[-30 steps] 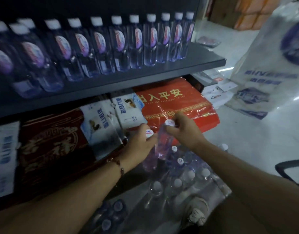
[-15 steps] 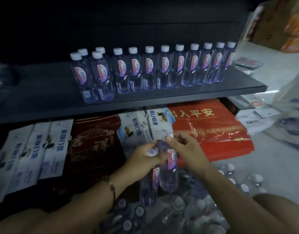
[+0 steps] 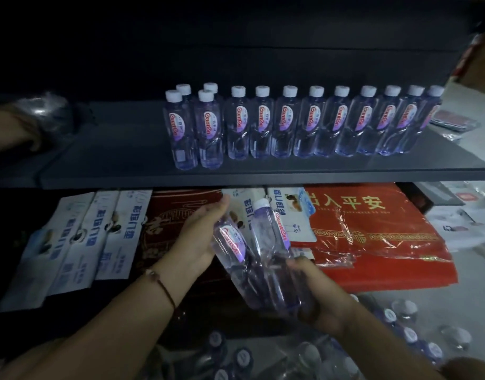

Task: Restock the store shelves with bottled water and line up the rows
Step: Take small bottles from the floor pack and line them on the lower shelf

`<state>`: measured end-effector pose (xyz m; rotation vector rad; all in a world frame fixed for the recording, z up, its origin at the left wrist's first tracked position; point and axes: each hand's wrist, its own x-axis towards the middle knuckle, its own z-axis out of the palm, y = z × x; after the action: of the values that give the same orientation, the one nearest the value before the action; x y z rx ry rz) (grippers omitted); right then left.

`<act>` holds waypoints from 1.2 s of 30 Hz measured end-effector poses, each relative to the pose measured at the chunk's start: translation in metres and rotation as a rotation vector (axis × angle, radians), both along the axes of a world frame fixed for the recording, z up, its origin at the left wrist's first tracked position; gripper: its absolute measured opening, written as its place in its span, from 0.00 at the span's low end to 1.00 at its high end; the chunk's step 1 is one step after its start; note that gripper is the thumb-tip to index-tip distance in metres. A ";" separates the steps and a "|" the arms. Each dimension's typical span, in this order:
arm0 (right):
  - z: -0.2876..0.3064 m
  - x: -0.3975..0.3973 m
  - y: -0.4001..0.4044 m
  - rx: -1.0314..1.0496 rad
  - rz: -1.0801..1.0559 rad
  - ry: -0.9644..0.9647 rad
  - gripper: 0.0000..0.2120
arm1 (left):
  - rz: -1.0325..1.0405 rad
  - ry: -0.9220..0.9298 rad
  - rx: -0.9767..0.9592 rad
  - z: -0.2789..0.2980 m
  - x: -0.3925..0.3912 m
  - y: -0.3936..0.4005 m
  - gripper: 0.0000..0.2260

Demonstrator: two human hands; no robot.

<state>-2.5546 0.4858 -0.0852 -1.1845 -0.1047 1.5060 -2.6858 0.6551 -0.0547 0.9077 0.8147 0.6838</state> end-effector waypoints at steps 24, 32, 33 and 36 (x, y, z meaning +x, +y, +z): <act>0.035 -0.023 0.040 0.243 -0.024 -0.547 0.15 | -0.040 0.339 0.698 0.029 -0.054 0.013 0.24; 0.065 0.013 0.145 0.284 -0.119 -1.066 0.13 | 0.016 0.382 0.782 0.035 -0.060 0.045 0.31; 0.067 0.021 0.159 0.247 -0.128 -1.138 0.15 | 0.021 0.384 0.789 0.036 -0.060 0.049 0.31; 0.070 0.039 0.193 0.216 -0.154 -1.224 0.13 | 0.033 0.378 0.827 0.038 -0.056 0.057 0.31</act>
<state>-2.5159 0.6783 -0.0156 -1.7205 -0.9363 0.4414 -2.7419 0.7122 -0.0166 1.8137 0.8847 0.9121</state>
